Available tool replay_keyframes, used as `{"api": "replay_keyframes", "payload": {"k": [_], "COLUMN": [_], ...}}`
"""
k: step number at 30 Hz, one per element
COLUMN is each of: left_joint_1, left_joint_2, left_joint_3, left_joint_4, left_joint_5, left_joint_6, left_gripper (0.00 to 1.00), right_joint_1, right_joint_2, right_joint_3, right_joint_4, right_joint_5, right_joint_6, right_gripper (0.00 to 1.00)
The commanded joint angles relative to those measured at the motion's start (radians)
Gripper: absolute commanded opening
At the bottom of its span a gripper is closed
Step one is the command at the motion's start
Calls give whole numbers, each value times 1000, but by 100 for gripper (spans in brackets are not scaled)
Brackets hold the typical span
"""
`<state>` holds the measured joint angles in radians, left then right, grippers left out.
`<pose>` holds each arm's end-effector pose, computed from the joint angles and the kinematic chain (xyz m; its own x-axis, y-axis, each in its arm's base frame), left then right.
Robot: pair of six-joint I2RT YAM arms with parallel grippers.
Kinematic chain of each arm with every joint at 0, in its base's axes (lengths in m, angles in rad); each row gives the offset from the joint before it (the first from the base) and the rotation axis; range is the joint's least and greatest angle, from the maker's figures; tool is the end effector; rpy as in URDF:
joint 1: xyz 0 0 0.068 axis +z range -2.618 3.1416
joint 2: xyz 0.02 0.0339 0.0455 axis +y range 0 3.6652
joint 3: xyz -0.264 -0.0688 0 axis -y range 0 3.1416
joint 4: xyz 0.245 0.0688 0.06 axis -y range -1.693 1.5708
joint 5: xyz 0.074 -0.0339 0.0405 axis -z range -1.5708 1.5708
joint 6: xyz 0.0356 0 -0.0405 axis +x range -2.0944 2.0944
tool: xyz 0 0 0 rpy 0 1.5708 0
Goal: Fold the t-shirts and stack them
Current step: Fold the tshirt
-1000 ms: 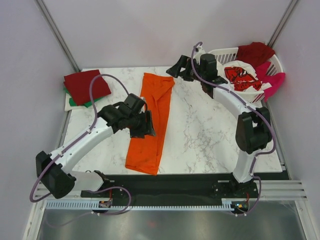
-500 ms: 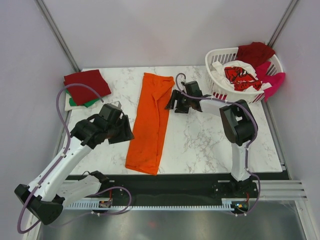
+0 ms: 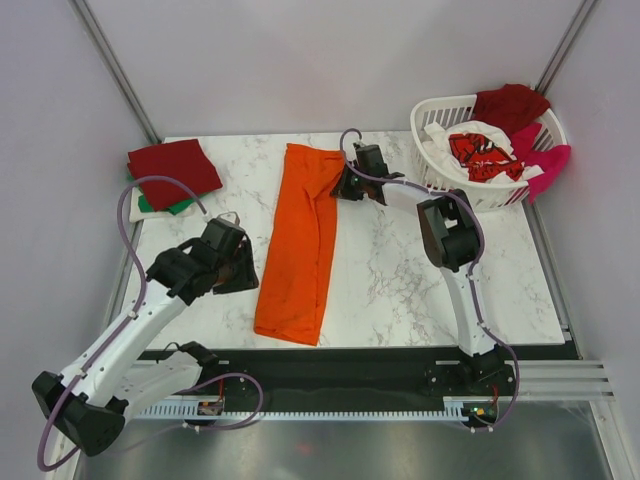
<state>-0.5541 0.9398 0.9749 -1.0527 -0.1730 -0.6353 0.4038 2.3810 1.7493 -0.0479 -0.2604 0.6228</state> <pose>0.1429 -0.0812 0.3024 -0.8443 -0.1650 -0.5098 -0.0741 0.9782 -0.1939 0.4826 0.2162 0.1311 -0.7983 0.2718 -0.5374 -0.1209 0.8019 0.5851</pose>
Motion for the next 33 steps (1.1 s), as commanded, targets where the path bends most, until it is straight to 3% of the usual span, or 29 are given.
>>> {"api": "replay_keyframes", "payload": {"k": [1, 7, 9, 10, 11, 12, 14, 15, 20, 24, 33], "left_joint_1": [6, 6, 6, 6, 6, 6, 6, 6, 6, 6, 6], "left_joint_2": [-1, 45, 62, 70, 83, 86, 91, 91, 88, 96, 201], "left_joint_3": [-22, -48, -51, -56, -61, -65, -88, -96, -133, -176, -262], "left_joint_4": [71, 123, 146, 152, 160, 177, 197, 212, 234, 272, 471], "left_joint_5": [13, 70, 85, 101, 108, 118, 139, 142, 142, 151, 152], "left_joint_6": [11, -9, -18, -23, -27, -36, -55, -66, -81, -105, -104], "left_gripper": [56, 55, 54, 54, 53, 53, 52, 52, 50, 50, 66], "right_joint_1": [-35, -95, -102, -106, -105, -105, -105, -106, -105, -76, 79], "right_joint_2": [56, 116, 135, 138, 136, 132, 95, 74, -133, -298, -615], "right_joint_3": [70, 216, 260, 266, 271, 271, 250, 207, 14, -299, -902], "right_joint_4": [-82, -154, -182, -187, -190, -204, -213, -211, -208, -143, 107], "right_joint_5": [118, 115, 101, 90, 81, 75, 78, 82, 95, 11, -163], "right_joint_6": [-25, -64, -81, -89, -107, -115, -136, -143, -155, -106, 25], "right_gripper": [14, 13, 19, 27, 42, 64, 73, 78, 82, 83, 84]}}
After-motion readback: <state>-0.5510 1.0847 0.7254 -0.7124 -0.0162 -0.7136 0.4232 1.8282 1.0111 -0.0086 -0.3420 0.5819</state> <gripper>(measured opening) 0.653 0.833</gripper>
